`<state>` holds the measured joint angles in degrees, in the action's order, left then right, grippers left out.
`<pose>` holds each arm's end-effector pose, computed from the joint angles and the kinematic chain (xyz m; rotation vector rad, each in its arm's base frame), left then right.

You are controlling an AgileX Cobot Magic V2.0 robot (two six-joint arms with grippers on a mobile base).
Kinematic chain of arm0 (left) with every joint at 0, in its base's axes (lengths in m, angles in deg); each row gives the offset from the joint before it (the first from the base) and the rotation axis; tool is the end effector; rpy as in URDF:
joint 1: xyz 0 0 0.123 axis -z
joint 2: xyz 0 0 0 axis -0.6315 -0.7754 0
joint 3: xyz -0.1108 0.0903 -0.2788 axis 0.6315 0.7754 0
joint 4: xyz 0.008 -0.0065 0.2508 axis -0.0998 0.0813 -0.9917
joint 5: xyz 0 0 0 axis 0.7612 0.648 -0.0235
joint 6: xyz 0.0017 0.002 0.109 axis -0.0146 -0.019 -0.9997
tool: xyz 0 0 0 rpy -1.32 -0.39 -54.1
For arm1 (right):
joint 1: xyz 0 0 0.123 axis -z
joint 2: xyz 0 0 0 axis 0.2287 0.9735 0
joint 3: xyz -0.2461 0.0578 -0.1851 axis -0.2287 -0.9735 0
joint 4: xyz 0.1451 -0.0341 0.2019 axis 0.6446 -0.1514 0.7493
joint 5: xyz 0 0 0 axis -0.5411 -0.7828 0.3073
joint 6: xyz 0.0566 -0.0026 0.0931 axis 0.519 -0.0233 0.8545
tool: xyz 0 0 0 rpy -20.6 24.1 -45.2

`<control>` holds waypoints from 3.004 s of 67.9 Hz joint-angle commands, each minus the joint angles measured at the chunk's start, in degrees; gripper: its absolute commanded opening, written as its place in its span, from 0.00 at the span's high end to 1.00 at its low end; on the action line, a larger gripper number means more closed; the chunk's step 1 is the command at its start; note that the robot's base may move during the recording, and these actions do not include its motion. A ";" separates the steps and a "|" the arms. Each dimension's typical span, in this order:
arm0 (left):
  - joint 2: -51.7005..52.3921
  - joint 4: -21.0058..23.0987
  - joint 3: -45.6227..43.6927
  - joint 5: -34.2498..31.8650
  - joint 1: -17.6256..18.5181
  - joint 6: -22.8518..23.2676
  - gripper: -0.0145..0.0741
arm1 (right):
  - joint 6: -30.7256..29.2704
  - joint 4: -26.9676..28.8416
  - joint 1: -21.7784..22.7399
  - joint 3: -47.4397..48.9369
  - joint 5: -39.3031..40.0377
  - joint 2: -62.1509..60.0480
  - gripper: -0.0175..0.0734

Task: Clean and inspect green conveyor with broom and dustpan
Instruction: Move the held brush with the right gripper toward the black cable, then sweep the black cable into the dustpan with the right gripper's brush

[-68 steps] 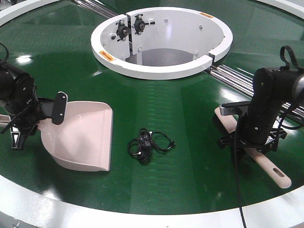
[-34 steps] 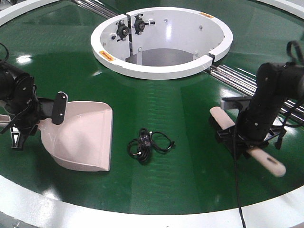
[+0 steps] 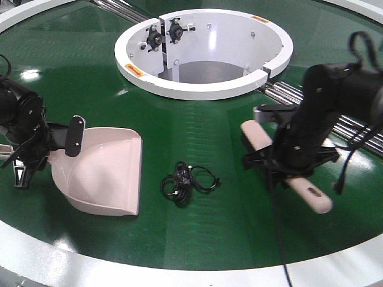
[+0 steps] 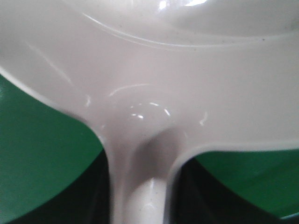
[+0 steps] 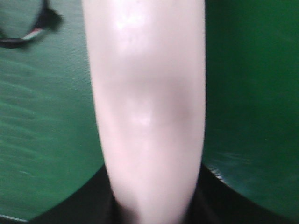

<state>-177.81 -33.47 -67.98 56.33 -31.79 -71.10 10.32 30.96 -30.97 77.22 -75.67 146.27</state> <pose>0.3947 -0.0187 0.2123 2.0890 2.1982 0.6258 0.3414 0.1151 0.2420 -0.2139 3.0463 0.1137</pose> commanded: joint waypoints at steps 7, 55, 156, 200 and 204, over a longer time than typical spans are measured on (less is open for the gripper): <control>2.70 -1.20 -1.67 -1.49 0.22 0.32 0.79 | 7.85 -0.34 -5.41 1.52 3.49 -1.15 0.81; 2.70 -1.20 -1.67 -1.49 0.22 0.32 0.79 | 25.78 -4.47 -11.43 1.80 1.10 2.86 0.81; 2.70 -1.20 -1.50 -1.37 0.22 0.32 0.79 | 18.38 17.58 -23.28 55.34 -10.22 33.26 0.81; 2.70 -1.20 -1.50 -1.31 0.22 0.32 0.79 | 14.38 15.09 -23.00 68.05 -10.20 31.44 0.81; 2.70 -1.20 -1.50 -1.31 0.22 0.32 0.79 | 14.44 12.62 -22.94 67.97 -10.20 30.56 0.81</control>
<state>-177.81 -33.87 -67.98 56.22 -31.79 -71.10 25.64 46.16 -54.34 143.40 -84.35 183.00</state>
